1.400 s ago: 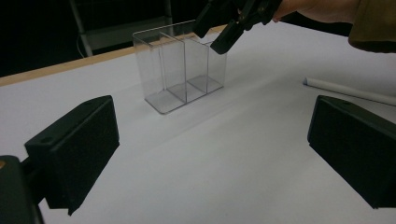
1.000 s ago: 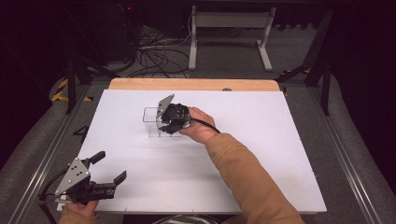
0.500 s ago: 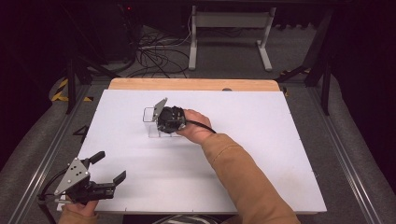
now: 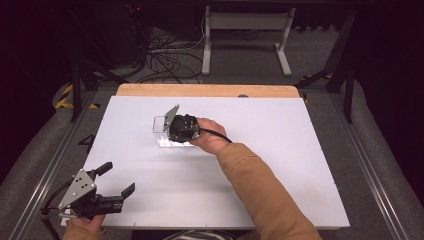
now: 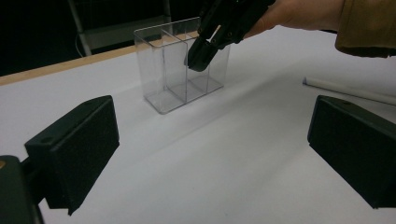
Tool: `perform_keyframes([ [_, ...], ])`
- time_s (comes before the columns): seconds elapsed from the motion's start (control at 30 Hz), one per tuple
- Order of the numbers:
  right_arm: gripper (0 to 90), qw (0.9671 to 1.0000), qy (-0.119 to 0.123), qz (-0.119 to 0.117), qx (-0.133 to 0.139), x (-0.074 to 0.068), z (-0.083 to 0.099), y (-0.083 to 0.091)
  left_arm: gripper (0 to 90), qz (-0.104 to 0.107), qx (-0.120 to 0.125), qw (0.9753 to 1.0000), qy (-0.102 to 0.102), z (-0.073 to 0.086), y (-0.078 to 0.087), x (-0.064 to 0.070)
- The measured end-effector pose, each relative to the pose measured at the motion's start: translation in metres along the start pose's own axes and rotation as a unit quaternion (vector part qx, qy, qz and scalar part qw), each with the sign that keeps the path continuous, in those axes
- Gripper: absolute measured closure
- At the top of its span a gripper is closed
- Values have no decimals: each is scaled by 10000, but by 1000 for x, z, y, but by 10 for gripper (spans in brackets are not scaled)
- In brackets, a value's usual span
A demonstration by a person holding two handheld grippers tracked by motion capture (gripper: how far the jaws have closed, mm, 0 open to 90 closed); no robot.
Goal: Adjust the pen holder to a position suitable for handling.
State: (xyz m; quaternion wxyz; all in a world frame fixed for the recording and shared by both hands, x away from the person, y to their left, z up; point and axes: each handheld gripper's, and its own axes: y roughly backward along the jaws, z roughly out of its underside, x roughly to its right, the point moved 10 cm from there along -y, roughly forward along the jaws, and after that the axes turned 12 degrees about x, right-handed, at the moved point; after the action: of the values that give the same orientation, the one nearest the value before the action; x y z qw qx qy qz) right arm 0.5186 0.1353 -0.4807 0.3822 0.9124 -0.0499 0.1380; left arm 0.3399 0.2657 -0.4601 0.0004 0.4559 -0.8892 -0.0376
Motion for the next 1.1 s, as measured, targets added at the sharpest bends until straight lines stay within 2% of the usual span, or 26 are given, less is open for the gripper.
perform_keyframes([
  [0.2,856,10000,-69,-24,37,-4,-5,13,29,22,-3,10000,-8,0,-2,0],
  [0.6,860,9994,-298,-79,132,-13,-5,64,29,108,-21,9999,-31,-1,-8,3],
  [0.83,862,9991,-368,-175,127,-27,7,85,29,145,-25,9999,-8,0,-12,4],
  [1.0,863,9989,-389,-263,-9,-39,20,94,29,170,-52,9998,-16,0,-13,5],
  [1.1,864,9988,-398,-282,-79,-42,30,96,29,167,-67,9998,-39,0,-13,5],
])
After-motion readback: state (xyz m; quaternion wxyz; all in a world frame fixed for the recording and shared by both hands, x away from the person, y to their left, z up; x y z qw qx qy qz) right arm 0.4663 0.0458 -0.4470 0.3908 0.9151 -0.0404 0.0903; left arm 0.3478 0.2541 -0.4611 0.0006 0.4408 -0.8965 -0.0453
